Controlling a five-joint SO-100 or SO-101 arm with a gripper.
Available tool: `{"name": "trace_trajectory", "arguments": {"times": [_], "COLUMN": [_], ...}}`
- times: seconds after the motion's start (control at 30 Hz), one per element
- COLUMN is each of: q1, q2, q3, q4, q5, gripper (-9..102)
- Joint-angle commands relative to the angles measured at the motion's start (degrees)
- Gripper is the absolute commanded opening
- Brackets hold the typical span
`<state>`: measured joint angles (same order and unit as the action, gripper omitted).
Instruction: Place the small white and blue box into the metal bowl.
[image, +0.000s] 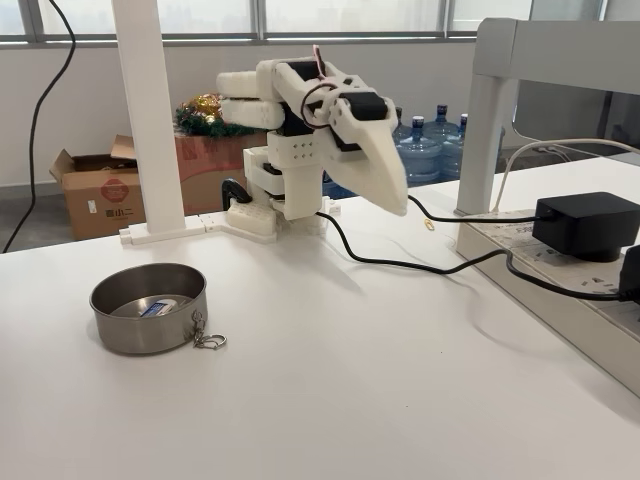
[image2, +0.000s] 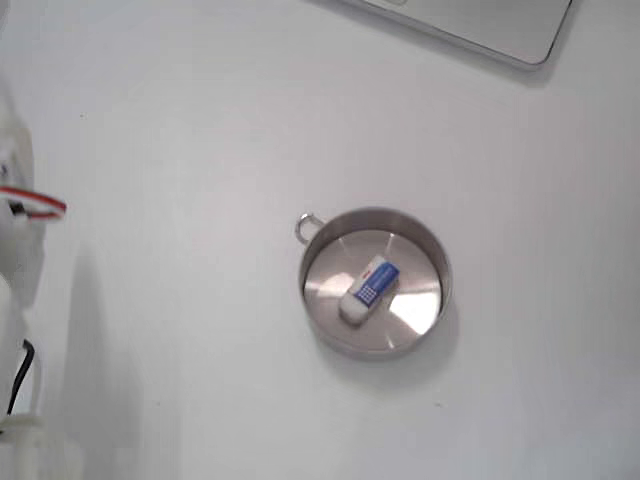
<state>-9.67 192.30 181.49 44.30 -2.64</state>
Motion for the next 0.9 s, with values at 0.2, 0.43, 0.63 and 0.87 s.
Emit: {"name": "trace_trajectory", "arguments": {"times": [0.2,0.43,0.63,0.87], "q1": [-0.09,-0.09,-0.09,-0.09], "q2": [8.53,8.53,8.53,8.53], "q3": [2.37,2.37,2.37,2.37], "q4": [16.35,16.26,16.26,16.26], "q5": [1.05,1.14,1.14,1.14], "gripper": [-5,-5,-5,-5]}}
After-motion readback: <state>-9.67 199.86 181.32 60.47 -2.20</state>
